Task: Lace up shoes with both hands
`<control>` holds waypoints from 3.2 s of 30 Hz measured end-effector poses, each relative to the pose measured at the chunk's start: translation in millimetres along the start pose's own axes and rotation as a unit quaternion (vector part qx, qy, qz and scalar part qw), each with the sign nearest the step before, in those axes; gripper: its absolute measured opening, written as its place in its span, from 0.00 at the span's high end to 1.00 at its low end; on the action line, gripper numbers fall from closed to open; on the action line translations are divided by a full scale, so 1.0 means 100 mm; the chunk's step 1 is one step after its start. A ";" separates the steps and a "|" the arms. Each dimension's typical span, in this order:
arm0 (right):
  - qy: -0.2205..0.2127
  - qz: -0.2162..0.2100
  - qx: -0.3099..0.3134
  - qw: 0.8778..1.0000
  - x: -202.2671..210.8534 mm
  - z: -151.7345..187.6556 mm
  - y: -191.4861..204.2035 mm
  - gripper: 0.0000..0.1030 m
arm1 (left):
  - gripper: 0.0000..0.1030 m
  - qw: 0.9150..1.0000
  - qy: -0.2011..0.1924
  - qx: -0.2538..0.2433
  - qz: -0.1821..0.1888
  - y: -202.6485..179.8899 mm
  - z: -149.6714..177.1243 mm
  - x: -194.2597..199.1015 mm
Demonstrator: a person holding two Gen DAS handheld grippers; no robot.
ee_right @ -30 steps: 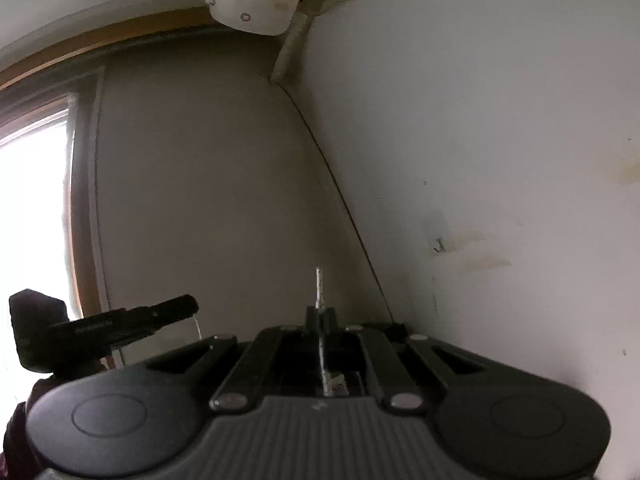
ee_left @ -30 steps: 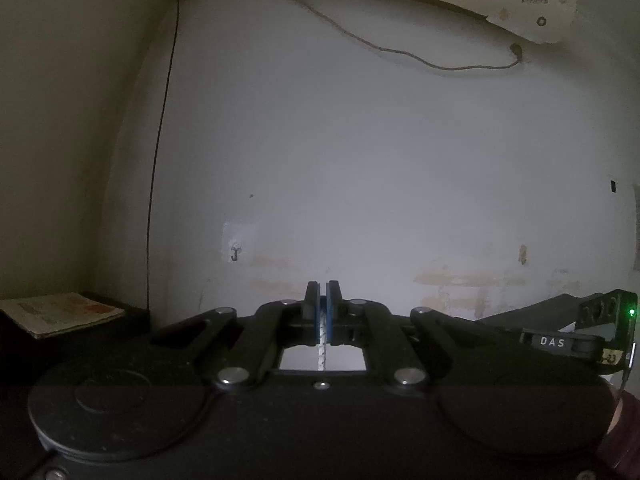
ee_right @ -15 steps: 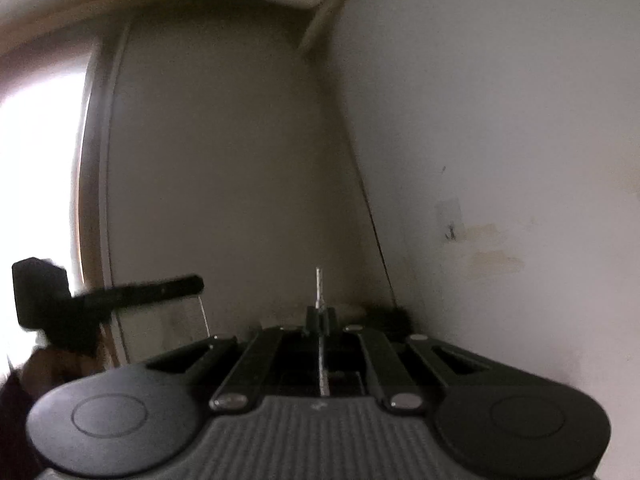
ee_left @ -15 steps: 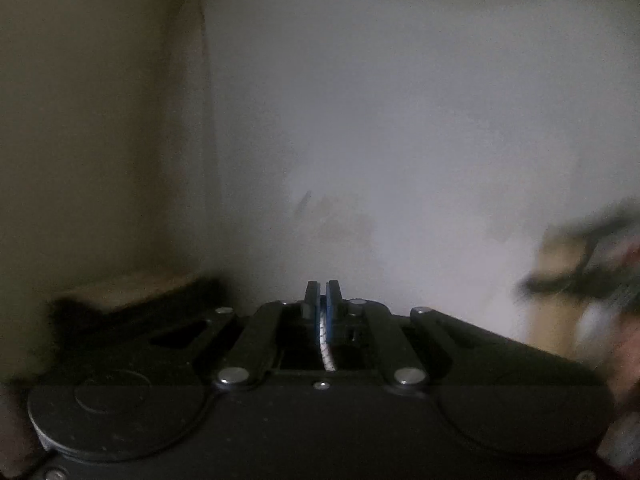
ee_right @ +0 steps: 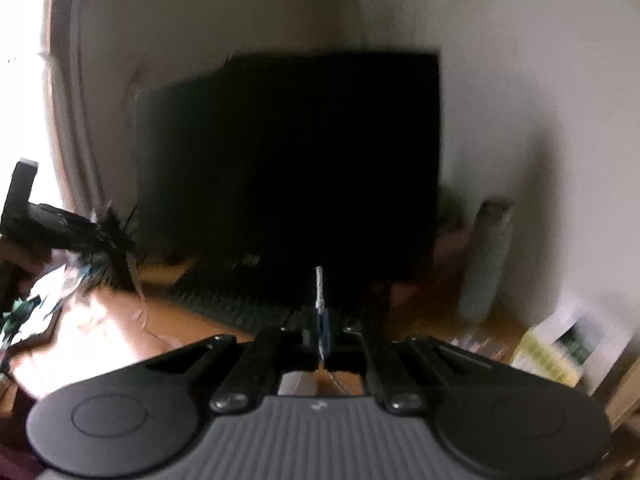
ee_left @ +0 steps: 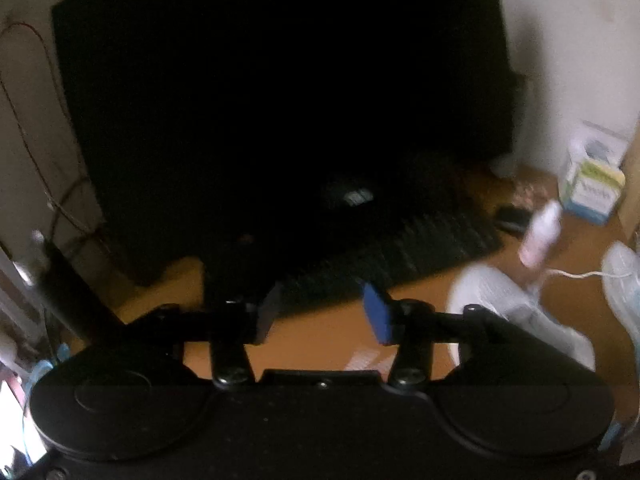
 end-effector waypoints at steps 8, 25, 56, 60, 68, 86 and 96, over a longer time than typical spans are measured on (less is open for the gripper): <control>0.062 -0.076 0.017 0.995 -0.44 0.33 0.24 0.98 | 0.54 0.993 0.060 0.006 0.103 -0.88 0.35 -0.29; 0.110 -0.081 0.037 0.990 -0.72 0.39 0.83 0.98 | 0.69 0.959 0.167 -0.051 0.224 -0.62 0.51 -0.70; 0.051 -0.071 0.141 0.986 -0.39 0.44 1.20 0.98 | 0.90 0.938 0.026 0.159 0.308 -0.48 0.09 -0.34; 0.050 -0.071 0.137 0.987 -0.38 0.44 1.24 0.98 | 1.00 0.938 0.022 0.150 0.313 -0.49 0.13 -0.33; 0.067 -0.048 0.132 0.988 -0.41 0.39 1.31 0.78 | 1.00 0.932 0.016 0.157 0.325 -0.45 0.14 -0.29; 0.085 -0.065 0.155 0.982 -0.50 0.37 1.40 0.97 | 0.93 0.938 0.025 0.129 0.320 -0.50 0.16 -0.23; 0.167 -0.037 0.176 0.969 -0.98 0.41 1.24 0.97 | 0.64 0.970 0.067 0.009 0.234 -0.61 0.35 -0.41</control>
Point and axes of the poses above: each gripper's, at about its wrist camera, not at the fingertips, and x roughly against the way its jaws point, y to its left, z to its underside, the point moved 2 cm from there along -x, roughly the way its jaws point, and after that the axes turned 14 degrees about z, right-handed, at the moved point
